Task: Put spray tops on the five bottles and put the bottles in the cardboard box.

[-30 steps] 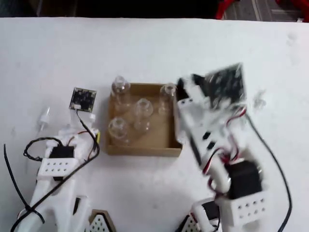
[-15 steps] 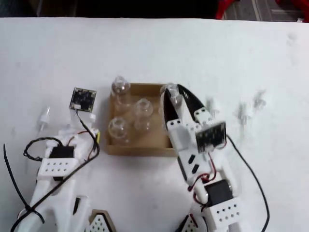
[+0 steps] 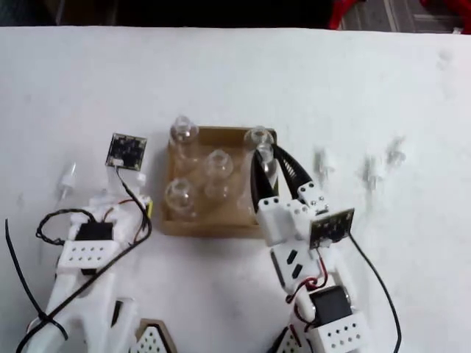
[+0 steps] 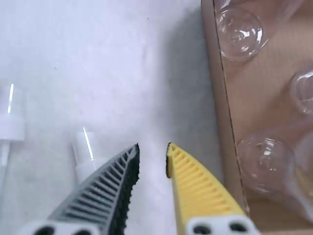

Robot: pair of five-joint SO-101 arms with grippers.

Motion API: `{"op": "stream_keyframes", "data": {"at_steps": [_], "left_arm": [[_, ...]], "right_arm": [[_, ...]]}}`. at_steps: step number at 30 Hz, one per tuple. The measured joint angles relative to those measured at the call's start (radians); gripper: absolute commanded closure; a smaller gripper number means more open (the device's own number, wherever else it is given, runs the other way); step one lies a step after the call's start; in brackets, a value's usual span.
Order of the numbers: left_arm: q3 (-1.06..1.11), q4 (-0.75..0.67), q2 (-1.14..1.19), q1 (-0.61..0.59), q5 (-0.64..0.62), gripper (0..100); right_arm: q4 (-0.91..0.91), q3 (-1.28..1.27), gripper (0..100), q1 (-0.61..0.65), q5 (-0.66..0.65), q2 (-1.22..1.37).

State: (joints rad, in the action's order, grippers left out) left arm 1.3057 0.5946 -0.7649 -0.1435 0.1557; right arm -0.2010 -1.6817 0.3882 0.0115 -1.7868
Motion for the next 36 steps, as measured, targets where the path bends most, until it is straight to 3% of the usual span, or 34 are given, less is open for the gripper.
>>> {"op": "stream_keyframes", "data": {"at_steps": [8,16,26,36], "left_arm": [[0.0,0.0,0.0,0.0,0.0,91],[0.0,0.0,0.0,0.0,0.0,91],[0.0,0.0,0.0,0.0,0.0,91],[0.0,0.0,0.0,0.0,0.0,91]], "right_arm": [[-0.147,0.0,98.3,-0.009,0.002,-0.017],[-0.183,0.0,98.3,-0.009,0.005,-0.017],[0.064,-0.002,98.3,-0.003,0.009,-0.003],[0.074,-0.002,98.3,-0.002,0.009,0.002]]}}
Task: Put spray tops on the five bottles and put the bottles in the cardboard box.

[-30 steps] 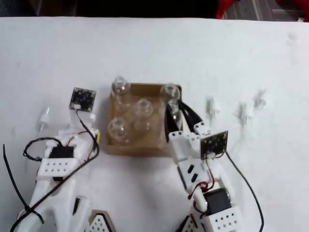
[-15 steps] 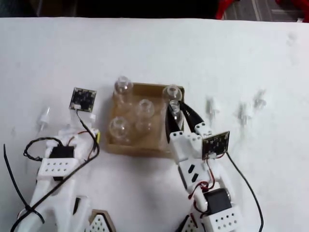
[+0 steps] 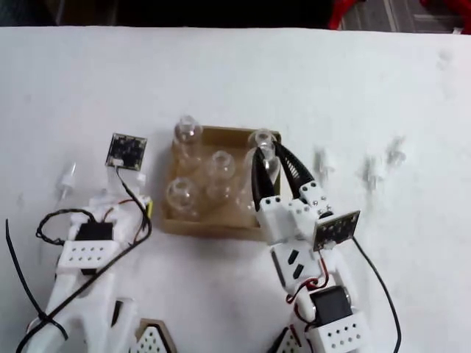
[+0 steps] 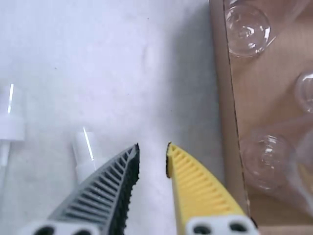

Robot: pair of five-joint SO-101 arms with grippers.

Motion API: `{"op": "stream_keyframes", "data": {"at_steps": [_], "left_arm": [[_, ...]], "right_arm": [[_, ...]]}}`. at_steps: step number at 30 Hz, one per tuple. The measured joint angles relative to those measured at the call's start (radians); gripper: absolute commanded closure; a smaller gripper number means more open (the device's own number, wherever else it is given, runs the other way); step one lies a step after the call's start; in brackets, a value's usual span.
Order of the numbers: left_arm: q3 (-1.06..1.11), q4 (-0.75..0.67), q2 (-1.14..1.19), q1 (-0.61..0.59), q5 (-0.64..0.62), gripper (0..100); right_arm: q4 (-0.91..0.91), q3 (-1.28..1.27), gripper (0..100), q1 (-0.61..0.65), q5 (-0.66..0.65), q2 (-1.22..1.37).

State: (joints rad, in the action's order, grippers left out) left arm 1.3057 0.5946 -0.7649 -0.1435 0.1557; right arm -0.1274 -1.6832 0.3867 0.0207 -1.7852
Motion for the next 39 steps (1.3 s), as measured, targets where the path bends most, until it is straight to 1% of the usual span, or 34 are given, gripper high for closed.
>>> {"op": "stream_keyframes", "data": {"at_steps": [3,9,14,17,39], "left_arm": [[0.0,0.0,0.0,0.0,0.0,91],[0.0,0.0,0.0,0.0,0.0,91],[0.0,0.0,0.0,0.0,0.0,91],[0.0,0.0,0.0,0.0,0.0,91],[0.0,0.0,0.0,0.0,0.0,91]], "right_arm": [[0.017,-0.003,98.3,0.0,0.0,0.041],[0.189,-0.002,98.3,-0.023,0.0,0.224],[0.221,0.017,98.3,-0.035,0.0,0.387],[0.224,0.017,98.3,-0.041,0.0,0.44],[0.224,0.011,98.3,-0.054,0.0,0.459]]}}
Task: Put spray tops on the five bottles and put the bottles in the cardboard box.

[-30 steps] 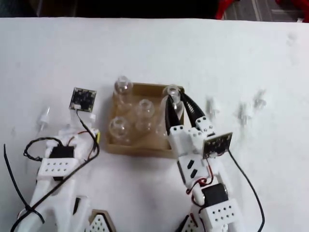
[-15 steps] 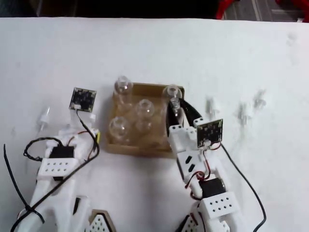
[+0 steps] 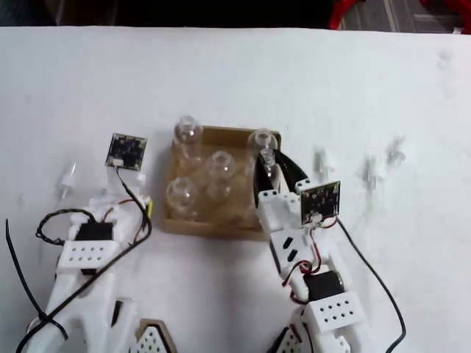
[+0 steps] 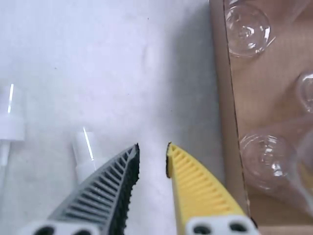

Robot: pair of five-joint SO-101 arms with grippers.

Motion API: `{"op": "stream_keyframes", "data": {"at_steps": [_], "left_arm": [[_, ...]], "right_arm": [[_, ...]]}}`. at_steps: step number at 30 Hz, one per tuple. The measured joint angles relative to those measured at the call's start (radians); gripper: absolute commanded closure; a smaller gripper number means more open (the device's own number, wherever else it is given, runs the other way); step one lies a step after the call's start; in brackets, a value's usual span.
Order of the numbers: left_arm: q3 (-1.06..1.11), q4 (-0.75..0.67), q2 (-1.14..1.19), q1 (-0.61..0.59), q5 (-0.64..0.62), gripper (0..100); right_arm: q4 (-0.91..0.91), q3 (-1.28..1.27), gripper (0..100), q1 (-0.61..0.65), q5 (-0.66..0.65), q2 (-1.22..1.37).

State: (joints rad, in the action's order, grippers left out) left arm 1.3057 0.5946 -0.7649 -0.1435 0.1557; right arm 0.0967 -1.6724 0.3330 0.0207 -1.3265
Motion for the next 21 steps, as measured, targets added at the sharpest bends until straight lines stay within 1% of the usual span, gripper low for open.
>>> {"op": "stream_keyframes", "data": {"at_steps": [5,9,13,19,21], "left_arm": [[0.0,0.0,0.0,0.0,0.0,91],[0.0,0.0,0.0,0.0,0.0,91],[0.0,0.0,0.0,0.0,0.0,91],[0.0,0.0,0.0,0.0,0.0,91],[0.0,0.0,0.0,0.0,0.0,91]], "right_arm": [[0.0,0.0,98.3,0.0,0.0,0.0],[-0.055,0.0,98.3,0.0,0.0,-0.018],[-0.178,0.003,98.3,-0.002,0.0,-0.135],[-0.477,0.003,98.3,-0.002,0.0,-0.431],[-0.542,0.009,98.3,-0.005,0.0,-0.453]]}}
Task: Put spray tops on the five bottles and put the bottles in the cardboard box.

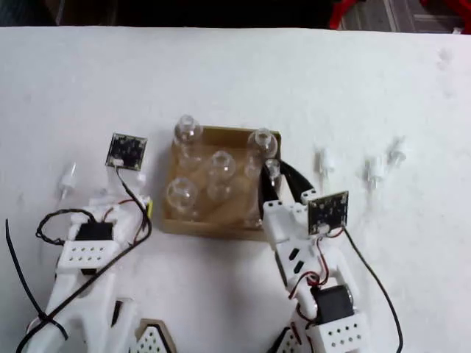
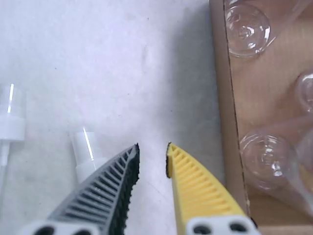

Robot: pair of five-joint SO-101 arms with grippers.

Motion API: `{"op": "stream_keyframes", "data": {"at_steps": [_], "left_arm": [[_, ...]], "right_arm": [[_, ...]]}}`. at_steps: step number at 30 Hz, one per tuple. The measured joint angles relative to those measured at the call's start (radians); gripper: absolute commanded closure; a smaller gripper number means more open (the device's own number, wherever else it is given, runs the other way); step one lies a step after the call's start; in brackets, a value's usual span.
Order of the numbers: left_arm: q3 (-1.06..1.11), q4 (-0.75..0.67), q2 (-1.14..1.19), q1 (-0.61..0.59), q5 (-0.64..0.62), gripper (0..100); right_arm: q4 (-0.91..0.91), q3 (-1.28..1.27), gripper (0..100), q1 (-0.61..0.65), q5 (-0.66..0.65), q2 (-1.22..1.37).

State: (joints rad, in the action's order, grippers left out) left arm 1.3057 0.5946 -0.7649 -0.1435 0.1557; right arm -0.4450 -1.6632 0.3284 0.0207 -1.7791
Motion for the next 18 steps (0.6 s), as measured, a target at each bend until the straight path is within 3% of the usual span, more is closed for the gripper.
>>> {"op": "stream_keyframes", "data": {"at_steps": [18], "left_arm": [[0.0,0.0,0.0,0.0,0.0,91]], "right_arm": [[-0.123,0.005,98.2,0.063,-0.017,-0.034]]}}
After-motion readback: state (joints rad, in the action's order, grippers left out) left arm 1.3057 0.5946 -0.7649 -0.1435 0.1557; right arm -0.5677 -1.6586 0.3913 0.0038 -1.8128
